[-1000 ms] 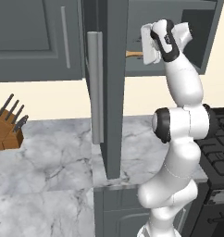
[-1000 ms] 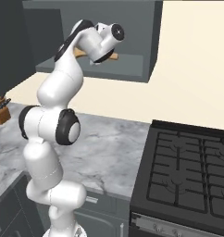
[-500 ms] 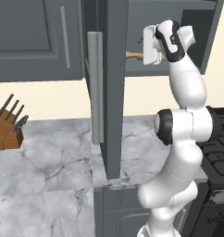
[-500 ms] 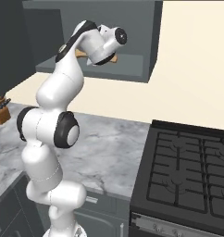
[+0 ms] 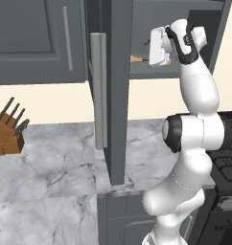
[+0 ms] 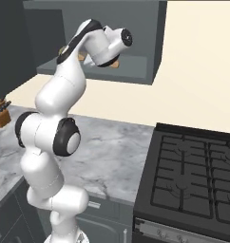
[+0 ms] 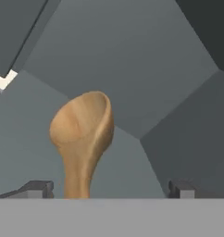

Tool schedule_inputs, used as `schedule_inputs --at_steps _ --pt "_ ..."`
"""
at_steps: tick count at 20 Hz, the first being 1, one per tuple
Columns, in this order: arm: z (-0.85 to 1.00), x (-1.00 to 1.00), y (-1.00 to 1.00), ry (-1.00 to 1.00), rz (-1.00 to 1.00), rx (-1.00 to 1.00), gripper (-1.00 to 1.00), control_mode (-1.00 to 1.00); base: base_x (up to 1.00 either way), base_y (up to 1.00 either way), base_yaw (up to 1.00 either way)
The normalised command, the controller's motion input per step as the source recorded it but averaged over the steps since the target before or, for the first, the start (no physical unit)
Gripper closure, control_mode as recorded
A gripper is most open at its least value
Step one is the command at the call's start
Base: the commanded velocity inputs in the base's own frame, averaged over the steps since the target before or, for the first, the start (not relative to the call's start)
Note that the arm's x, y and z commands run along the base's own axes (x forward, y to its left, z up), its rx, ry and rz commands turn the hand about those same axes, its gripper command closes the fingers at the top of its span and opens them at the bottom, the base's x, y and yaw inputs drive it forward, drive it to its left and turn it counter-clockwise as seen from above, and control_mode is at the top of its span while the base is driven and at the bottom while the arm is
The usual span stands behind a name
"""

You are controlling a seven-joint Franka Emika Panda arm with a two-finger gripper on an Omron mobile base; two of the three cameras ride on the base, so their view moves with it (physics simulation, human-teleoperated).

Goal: Organize the utensils by type. Pick up the wooden spoons from the counter and place them in the open cabinet. Then pick up the metallic utensils from the counter and place them in the open drawer.

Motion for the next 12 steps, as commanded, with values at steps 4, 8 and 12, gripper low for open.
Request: schedule_inputs --at_steps 4,8,12 --pt "0.00 -0.63 -0.14 -0.06 -0.02 0.05 -1.00 -1.00 0.00 0.00 0.00" --pt "0.00 -0.78 -0.12 -0.13 -0.02 0.01 -1.00 -1.00 0.00 0.00 0.00" --pt "0.02 -0.84 -0.02 -0.14 -0.04 0.00 -1.00 -1.00 0.00 0.00 0.00"
